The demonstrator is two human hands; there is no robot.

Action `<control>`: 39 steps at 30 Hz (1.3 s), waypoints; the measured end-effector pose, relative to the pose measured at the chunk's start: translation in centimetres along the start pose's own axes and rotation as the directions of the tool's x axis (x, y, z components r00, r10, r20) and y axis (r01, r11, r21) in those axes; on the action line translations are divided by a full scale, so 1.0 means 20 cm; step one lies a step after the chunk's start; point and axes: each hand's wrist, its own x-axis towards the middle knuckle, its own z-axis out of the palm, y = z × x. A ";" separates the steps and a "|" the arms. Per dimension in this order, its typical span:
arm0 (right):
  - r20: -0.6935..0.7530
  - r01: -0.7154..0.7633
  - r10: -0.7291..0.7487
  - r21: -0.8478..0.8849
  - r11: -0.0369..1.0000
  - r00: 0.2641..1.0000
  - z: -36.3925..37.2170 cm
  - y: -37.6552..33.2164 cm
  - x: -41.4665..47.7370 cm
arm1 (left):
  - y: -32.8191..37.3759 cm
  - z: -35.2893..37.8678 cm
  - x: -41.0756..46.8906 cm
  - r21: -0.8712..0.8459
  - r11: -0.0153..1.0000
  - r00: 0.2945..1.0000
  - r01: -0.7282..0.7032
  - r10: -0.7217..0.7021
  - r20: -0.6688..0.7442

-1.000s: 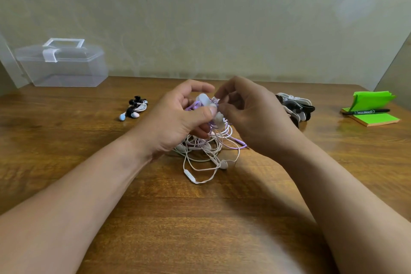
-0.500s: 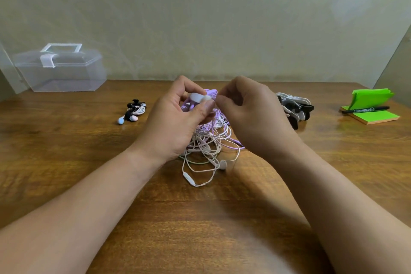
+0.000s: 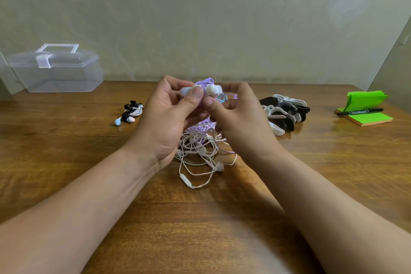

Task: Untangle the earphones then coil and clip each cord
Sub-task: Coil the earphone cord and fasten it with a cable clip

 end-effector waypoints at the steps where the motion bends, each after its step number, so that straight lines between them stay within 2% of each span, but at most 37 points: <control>1: 0.012 0.014 -0.013 -0.013 1.000 1.000 -0.01 0.00 0.00 | 0.01 0.00 0.00 -0.032 0.999 1.000 0.026 -0.026 0.016; 4: 0.100 0.084 -0.083 -0.006 0.996 0.992 -0.03 0.01 0.00 | 0.03 -0.01 0.00 -0.071 0.993 0.995 0.090 -0.086 0.049; 9: 0.104 0.155 -0.145 -0.093 0.984 0.984 -0.04 0.02 0.01 | 0.04 -0.08 0.04 0.103 0.976 0.981 0.190 -0.194 0.026; 12: 0.112 0.130 -0.122 -0.072 0.989 0.986 -0.04 0.01 0.01 | 0.04 -0.11 0.05 0.168 0.957 0.969 0.236 -0.244 0.029; 21: 0.226 0.025 -0.011 -0.059 0.998 0.974 -0.03 -0.02 0.06 | 0.06 -0.16 0.07 0.215 0.945 0.966 0.245 -0.258 0.032; 27: 0.377 -0.167 0.113 0.115 0.979 0.919 0.17 -0.13 0.20 | 0.12 -0.31 0.13 0.239 0.951 0.977 0.197 -0.171 -0.126; 30: 0.391 -0.164 0.114 0.099 0.981 0.913 0.37 -0.14 0.29 | 0.13 -0.44 0.18 0.296 0.938 0.961 0.180 -0.103 -0.258; 36: 0.330 -0.051 0.083 -0.102 0.993 0.940 0.69 -0.12 0.42 | 0.08 -0.68 0.24 0.580 0.796 0.889 0.175 0.126 -0.441; 38: 0.336 -0.006 0.099 -0.266 0.964 0.937 0.75 -0.07 0.45 | 0.04 -0.73 0.25 0.724 0.669 0.899 0.167 0.199 -0.391; 39: 0.360 0.036 0.111 -0.378 0.925 0.926 0.76 -0.05 0.45 | 0.02 -0.74 0.25 0.786 0.593 0.922 0.172 0.184 -0.341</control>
